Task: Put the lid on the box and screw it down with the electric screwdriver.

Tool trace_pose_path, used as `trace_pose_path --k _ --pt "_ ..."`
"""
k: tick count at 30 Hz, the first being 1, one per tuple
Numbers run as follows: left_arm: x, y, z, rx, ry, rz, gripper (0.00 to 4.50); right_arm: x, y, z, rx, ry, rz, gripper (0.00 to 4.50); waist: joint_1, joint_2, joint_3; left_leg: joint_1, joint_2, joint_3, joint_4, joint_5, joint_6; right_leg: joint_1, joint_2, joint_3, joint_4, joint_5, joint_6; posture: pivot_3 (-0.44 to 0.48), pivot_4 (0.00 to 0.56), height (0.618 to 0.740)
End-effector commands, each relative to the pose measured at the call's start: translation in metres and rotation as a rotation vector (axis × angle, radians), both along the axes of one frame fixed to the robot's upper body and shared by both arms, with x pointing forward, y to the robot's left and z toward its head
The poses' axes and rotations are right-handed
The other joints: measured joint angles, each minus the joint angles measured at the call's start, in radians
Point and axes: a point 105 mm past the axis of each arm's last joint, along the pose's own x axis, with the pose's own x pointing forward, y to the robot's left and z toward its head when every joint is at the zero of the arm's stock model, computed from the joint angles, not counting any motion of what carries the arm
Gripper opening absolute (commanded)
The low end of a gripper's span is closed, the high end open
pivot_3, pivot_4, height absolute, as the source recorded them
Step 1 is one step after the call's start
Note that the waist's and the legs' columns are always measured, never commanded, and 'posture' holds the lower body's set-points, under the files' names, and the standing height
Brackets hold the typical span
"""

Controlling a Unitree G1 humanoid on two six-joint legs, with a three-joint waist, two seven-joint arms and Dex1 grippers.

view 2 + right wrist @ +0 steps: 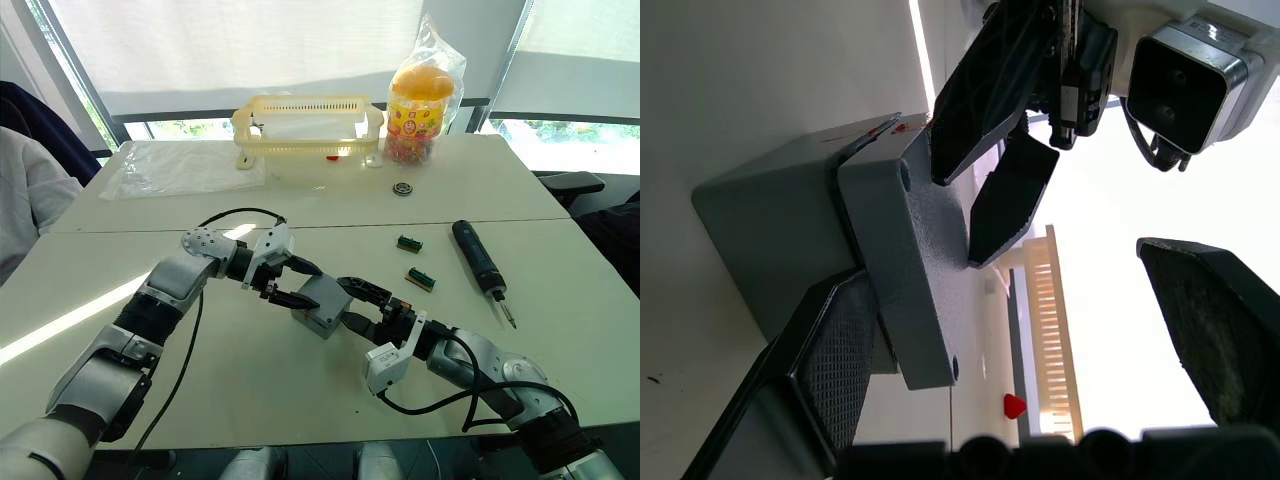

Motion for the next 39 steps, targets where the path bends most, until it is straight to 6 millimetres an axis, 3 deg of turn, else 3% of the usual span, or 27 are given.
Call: trace_pose_path --k 1,14,28,30,33,37,38,39 --pt "0.002 0.011 -0.021 0.092 0.03 0.03 3.53 0.0 -0.002 -0.002 -0.022 0.009 -0.004 4.44 0.0 0.0 0.0 0.0 0.0 0.0 0.0 0.0 0.0 0.0 0.0 0.0 0.0 0.0 0.0 0.0 0.15 0.74" --pt "0.003 0.014 -0.028 0.111 0.026 0.039 3.53 0.003 -0.013 -0.001 -0.086 -0.002 0.025 4.44 0.0 0.0 0.0 0.0 0.0 0.0 0.0 0.0 0.0 0.0 0.0 0.0 0.0 0.0 0.0 0.0 0.15 0.74" --pt "0.004 0.018 -0.028 0.121 0.018 0.043 3.53 0.006 -0.023 0.005 -0.015 0.015 -0.045 4.44 0.001 0.0 0.0 0.0 0.0 0.0 0.0 0.0 0.0 0.0 0.0 0.0 -0.001 0.0 0.0 0.0 0.15 0.74" --pt "0.005 0.019 -0.029 0.124 0.02 0.05 3.53 0.007 -0.025 0.007 -0.003 0.017 -0.06 3.9 0.001 0.0 0.0 0.0 0.0 0.0 0.0 0.0 0.0 0.0 0.0 0.0 -0.001 0.0 0.0 0.0 0.15 0.74" --pt "0.005 0.023 -0.034 0.133 0.038 0.068 3.53 0.009 -0.029 0.01 0.032 0.031 -0.087 2.61 0.001 0.0 0.0 0.0 0.0 0.0 0.0 0.0 0.0 0.0 0.0 0.0 -0.001 0.0 0.0 0.0 0.15 0.74" --pt "0.006 0.023 -0.034 0.123 0.038 0.079 3.53 0.01 -0.031 0.019 0.108 0.06 -0.119 0.31 0.001 0.0 0.0 0.0 0.0 0.0 0.0 0.0 0.0 0.0 0.0 0.0 -0.001 0.0 0.0 0.0 0.15 0.74" --pt "0.006 0.023 -0.033 0.12 0.038 0.079 3.53 0.01 -0.031 0.02 0.125 0.069 -0.123 0.03 0.001 0.0 0.0 0.0 0.0 0.0 0.0 0.0 0.0 0.0 0.0 0.0 -0.001 0.0 0.0 0.0 0.15 0.74" --pt "0.007 0.023 -0.031 0.114 0.035 0.083 3.53 0.01 -0.031 0.021 0.147 0.089 -0.13 0.03 0.001 0.0 0.0 0.0 0.0 0.0 0.0 0.0 0.0 0.0 0.0 0.0 -0.001 0.0 0.0 0.0 0.15 0.74"
